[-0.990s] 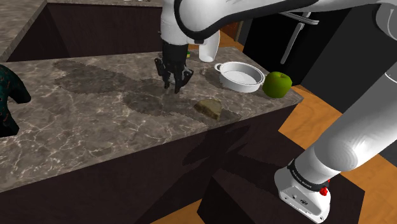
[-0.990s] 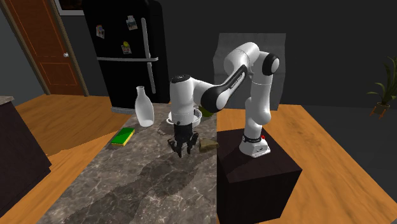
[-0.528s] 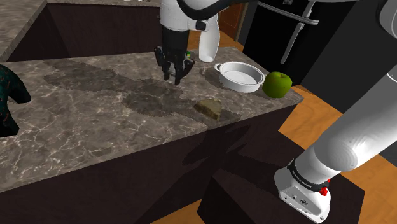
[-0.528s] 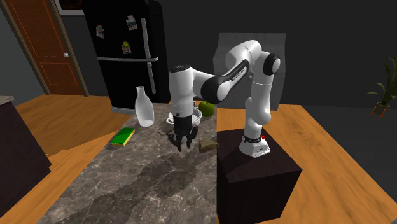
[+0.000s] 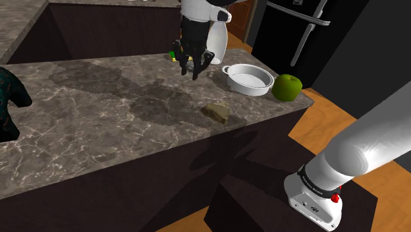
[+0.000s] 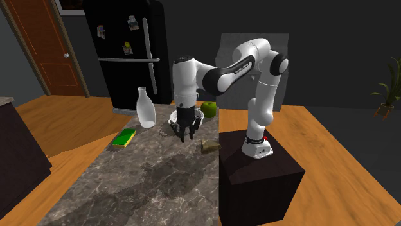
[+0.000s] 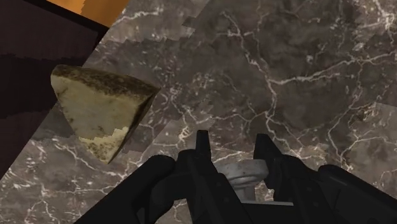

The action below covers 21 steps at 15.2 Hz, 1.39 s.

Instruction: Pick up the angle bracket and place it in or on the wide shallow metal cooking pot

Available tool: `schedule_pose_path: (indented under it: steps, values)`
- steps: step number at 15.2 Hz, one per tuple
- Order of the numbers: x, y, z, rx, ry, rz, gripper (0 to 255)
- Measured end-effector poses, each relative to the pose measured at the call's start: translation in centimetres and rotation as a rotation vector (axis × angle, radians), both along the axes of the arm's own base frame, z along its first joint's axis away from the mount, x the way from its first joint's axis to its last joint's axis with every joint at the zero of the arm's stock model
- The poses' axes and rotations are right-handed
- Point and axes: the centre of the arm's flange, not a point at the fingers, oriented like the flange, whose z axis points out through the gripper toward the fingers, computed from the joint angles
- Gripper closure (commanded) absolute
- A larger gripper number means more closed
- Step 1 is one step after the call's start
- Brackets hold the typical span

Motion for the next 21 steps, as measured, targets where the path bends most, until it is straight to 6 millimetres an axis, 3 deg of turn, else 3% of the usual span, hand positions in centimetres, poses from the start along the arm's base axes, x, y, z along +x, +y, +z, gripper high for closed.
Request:
schedule_pose_path:
  steps: [21]
  values:
    - [-6.2,-26.7,-0.1,0.001,0.001,0.000,255]
